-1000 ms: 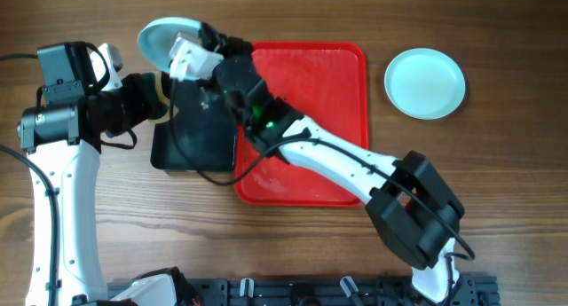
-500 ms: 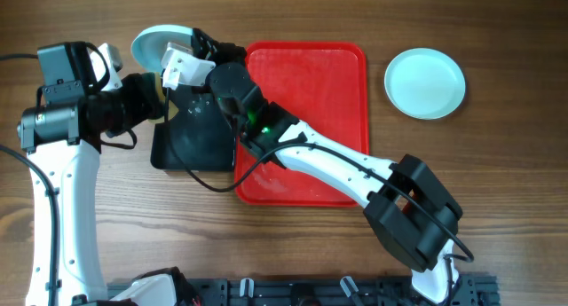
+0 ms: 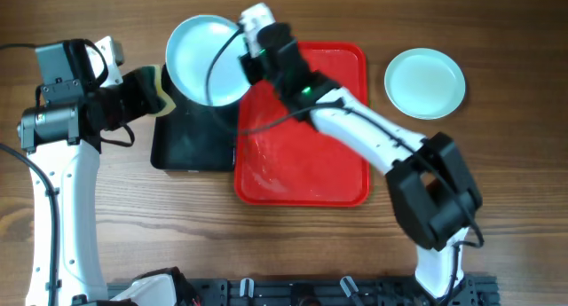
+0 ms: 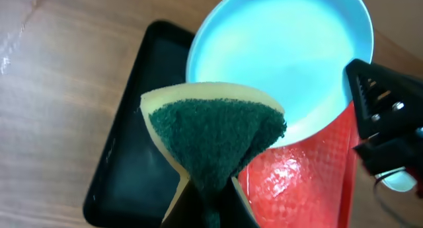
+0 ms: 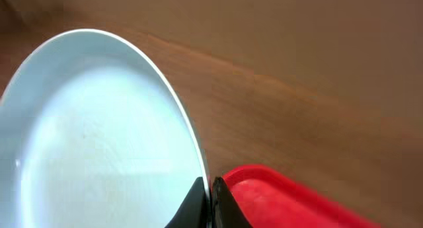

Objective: Clean dirty plates on tray and stack at the side
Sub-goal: 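Carry the plate right and lower it onto the plate stack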

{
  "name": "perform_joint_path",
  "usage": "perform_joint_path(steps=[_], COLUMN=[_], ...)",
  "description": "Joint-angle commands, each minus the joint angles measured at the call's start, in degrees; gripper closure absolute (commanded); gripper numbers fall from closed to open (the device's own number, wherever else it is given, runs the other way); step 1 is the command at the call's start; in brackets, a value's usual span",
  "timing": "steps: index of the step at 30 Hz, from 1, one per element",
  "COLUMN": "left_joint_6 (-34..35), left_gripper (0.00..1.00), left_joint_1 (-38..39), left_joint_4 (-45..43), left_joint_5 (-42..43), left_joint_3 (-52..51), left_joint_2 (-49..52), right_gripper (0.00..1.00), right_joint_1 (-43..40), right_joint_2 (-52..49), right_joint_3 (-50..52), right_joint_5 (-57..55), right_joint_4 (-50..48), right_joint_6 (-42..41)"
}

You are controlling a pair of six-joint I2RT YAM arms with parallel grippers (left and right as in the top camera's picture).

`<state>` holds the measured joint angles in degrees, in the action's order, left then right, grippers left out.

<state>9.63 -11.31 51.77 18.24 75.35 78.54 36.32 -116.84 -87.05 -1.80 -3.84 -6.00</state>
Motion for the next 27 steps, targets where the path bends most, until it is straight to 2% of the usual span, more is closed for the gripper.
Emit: perform_joint_path(steps=[1,4,6,9,11,14,17,20,27], left_joint_6=[-3.45,-3.78,-6.45,-10.75,-10.95,-10.93,-10.93,-10.93,-10.95], left_gripper=[0.96,0.96,0.96,0.96,0.96,0.96,0.96,0.96,0.96], left_joint_1=[0.33,0.35,0.7,3.17,5.68,8.44,10.75,11.21,11.21], left_joint_4=[-1.66,-1.88,-1.92,-2.95,-4.26,-5.4,-5.77,-5.77,-7.67], left_joint_5=[0.11,0.11,0.13,0.09,-1.7,-2.89,-2.93,-2.93,-2.93], left_joint_3=[-0.48,-0.48,-0.48,-0.48,-0.48,-0.48,-0.48,-0.48,-0.48], left_joint_2=[0.22,0.22,0.22,0.24,0.5,2.1,5.66,9.03,14.95], right_gripper=[0.96,0.96,0.96,0.96,0.96,0.96,0.96,0.96,0.96], right_joint_1=[-6.8,-13.51,-18.84,-27.28,-34.34,-40.59,-46.62,-50.75,-54.23], right_joint_2=[3.1,4.42,4.98,5.11,5.11,5.11,5.11,5.09,5.07], right_joint_3=[-0.83,-0.83,-0.83,-0.83,-0.83,-0.83,-0.81,-0.81,-0.59], right_joint_5=[21.88,31.28,34.56,35.12,34.4,33.07,27.74,17.81,5.42], right_joint_4=[1.6,6.71,12.0,20.24,26.49,31.39,36.96,41.68,45.64], right_joint_6=[-15.47,-18.38,-18.38,-16.7,-13.18,-11.37,-8.68,-7.5,-7.52])
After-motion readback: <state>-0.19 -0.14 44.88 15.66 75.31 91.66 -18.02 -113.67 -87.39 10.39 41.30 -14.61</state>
